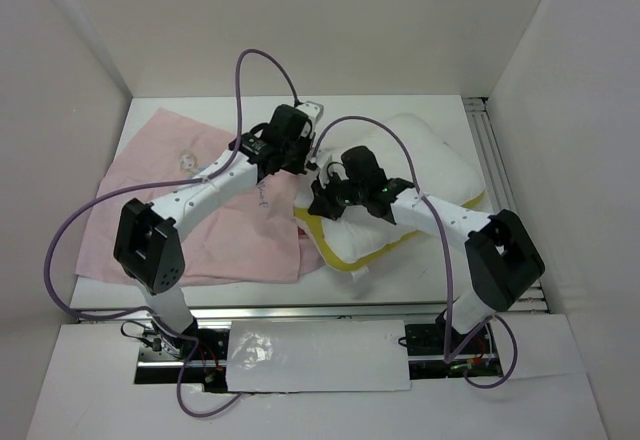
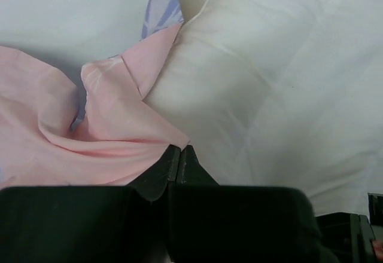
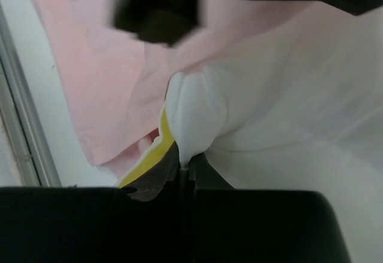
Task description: Put the pillow into the pillowcase
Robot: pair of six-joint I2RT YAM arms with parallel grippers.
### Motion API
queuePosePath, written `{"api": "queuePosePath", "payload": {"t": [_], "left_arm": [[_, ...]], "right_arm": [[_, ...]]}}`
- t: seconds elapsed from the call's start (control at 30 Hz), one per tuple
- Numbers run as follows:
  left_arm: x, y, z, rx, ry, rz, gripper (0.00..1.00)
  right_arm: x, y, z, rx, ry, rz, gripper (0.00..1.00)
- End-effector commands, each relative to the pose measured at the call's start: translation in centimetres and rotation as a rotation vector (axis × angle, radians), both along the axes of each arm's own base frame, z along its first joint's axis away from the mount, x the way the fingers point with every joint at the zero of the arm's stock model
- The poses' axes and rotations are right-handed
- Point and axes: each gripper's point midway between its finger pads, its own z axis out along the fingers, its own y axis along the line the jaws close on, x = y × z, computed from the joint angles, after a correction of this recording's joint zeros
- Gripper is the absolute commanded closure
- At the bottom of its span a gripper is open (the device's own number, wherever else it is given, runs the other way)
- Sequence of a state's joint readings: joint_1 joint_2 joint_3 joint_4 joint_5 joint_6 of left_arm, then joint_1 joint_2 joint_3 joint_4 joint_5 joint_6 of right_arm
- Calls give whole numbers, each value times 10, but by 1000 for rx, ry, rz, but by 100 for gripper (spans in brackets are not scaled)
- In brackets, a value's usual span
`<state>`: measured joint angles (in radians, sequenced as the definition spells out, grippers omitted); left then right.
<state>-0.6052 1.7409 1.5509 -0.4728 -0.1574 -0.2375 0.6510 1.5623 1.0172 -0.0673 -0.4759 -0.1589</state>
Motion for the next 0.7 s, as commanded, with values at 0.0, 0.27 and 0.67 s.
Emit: {"api": "queuePosePath", "payload": {"t": [0.0, 0.27, 0.67], "left_arm": [[10, -33, 20, -66, -48, -69, 100], [26, 12, 16, 8, -42, 208, 100], [-2, -5, 42, -119, -56, 40, 100]], "right_arm": [[-7, 45, 73, 192, -231, 271, 100], [-9, 5, 82, 196, -292, 37, 100], [-18, 52, 84, 307, -383, 83, 100]]}}
